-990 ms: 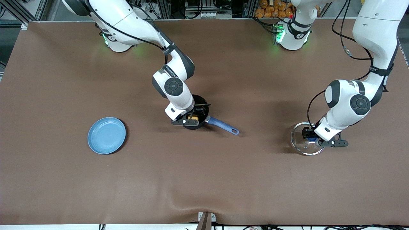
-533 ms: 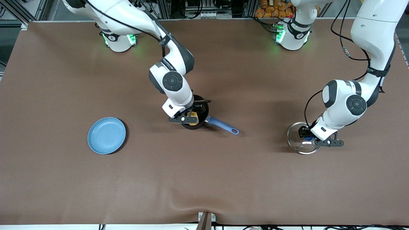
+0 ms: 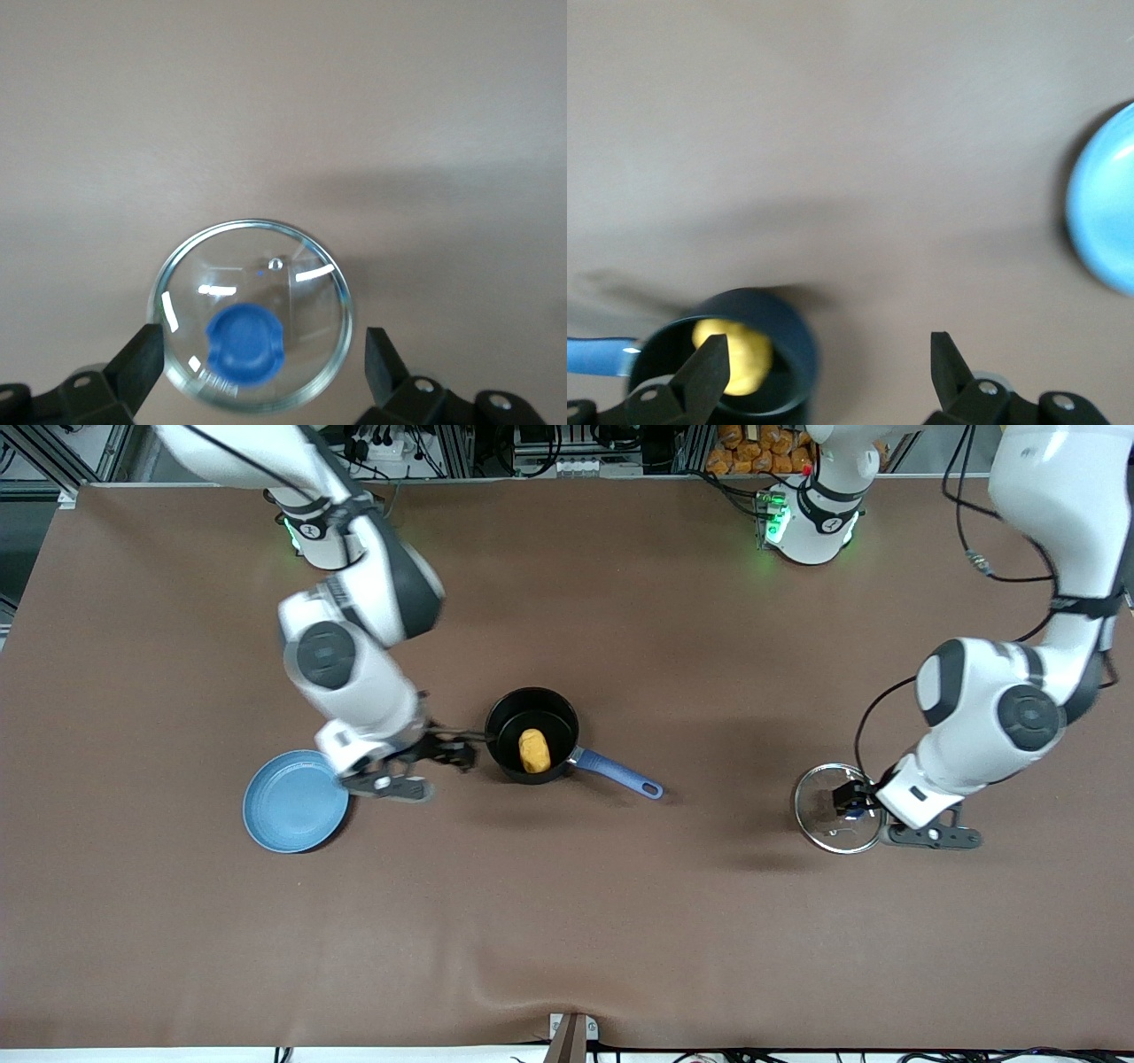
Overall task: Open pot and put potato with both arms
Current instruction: 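Open both grippers, releasing the potato in the pot and the lid on the table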
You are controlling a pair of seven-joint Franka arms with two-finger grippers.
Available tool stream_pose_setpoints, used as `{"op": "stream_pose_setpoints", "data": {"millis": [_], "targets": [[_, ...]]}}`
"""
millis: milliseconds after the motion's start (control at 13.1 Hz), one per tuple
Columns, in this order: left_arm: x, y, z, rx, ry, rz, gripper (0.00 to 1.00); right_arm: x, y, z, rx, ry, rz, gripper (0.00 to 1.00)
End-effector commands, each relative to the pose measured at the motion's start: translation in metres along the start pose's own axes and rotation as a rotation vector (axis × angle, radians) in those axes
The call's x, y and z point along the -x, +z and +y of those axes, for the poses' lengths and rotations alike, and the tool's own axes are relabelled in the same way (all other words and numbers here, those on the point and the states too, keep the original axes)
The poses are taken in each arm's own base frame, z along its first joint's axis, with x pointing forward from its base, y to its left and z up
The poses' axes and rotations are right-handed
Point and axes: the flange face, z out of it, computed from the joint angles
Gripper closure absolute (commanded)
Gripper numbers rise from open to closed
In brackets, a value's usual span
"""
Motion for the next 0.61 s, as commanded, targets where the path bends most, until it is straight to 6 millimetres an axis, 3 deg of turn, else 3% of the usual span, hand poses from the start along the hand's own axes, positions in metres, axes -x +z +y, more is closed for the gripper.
{"op": "stream_pose_setpoints", "data": {"millis": [0, 381, 533], "targets": [[-0.012, -0.077, 0.007, -0.019, 0.016, -0.009, 0.0, -0.031, -0.041, 0.054, 0.018, -0.012, -0.014, 0.0], [0.007, -0.168, 0.025, -0.052, 0.031, 0.055, 0.0, -0.06, -0.089, 0.175, 0.028, -0.156, -0.029, 0.0], [0.02, -0.2, 0.026, -0.065, 0.018, 0.062, 0.0, -0.061, -0.108, 0.206, 0.034, -0.186, -0.025, 0.0]]}}
